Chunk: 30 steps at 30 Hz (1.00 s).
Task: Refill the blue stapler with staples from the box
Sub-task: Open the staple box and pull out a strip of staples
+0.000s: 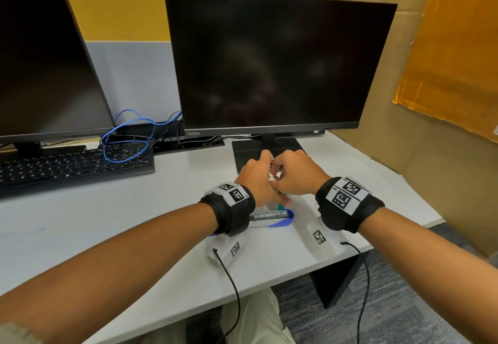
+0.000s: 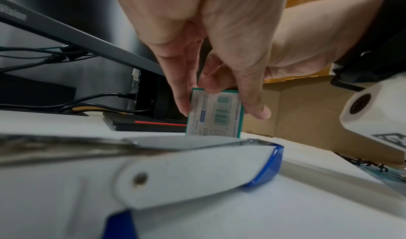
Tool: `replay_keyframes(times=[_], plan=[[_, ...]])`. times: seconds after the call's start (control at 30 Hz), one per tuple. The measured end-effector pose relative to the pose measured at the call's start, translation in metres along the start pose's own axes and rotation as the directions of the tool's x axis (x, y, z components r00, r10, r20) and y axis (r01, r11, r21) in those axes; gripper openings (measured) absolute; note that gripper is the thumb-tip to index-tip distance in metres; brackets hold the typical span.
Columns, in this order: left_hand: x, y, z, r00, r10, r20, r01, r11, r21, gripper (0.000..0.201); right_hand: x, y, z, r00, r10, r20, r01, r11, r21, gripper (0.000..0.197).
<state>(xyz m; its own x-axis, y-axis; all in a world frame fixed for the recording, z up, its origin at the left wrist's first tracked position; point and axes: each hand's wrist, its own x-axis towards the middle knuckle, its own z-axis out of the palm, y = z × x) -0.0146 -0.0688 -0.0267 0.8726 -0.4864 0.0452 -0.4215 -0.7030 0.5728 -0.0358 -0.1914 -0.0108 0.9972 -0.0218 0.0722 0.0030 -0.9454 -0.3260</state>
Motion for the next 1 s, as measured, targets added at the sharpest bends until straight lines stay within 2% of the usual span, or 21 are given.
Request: replay_keyframes(times=[0.2,0.4,0.53,0.67,0.77,0.87,1.0], plan=[[0.000,0.000,0.002,1.000,0.001,-0.007,-0.002,1.000,-0.018,0.089,0.005,-0.005,-0.001,0.999,-0.036,0.031,0.037,0.999,-0.019,0.037],[0.000,-0.007,0.000,1.000,-0.013,-0.012,0.012,0.999,-0.045,0.086,0.008,0.007,-0.013,0.987,-0.065,0.147,0.060,0.997,0.040,0.021],[0.000,-0.014,-0.004,0.998,0.039,0.044,-0.040,0.999,0.029,0.064,0.005,0.015,-0.021,0.978,-0.035,0.207,-0.002,0.985,0.173,0.020],[0.002,-0.019,-0.014,0.989,0.101,0.109,-0.112,0.988,0.104,0.060,0.003,0.021,-0.022,0.971,0.003,0.238,-0.066,0.964,0.259,0.023],[0.004,-0.021,-0.022,0.986,0.128,0.111,-0.143,0.979,0.146,0.057,0.003,0.023,-0.022,0.972,0.025,0.233,-0.093,0.954,0.285,0.017],[0.004,-0.021,-0.029,0.981,0.135,0.140,-0.148,0.985,0.087,0.053,0.003,0.025,-0.019,0.977,0.016,0.211,-0.080,0.952,0.296,0.014],[0.006,-0.022,-0.031,0.987,0.130,0.091,-0.138,0.987,0.083,0.037,0.002,0.024,-0.015,0.982,-0.026,0.185,-0.031,0.954,0.298,0.011]])
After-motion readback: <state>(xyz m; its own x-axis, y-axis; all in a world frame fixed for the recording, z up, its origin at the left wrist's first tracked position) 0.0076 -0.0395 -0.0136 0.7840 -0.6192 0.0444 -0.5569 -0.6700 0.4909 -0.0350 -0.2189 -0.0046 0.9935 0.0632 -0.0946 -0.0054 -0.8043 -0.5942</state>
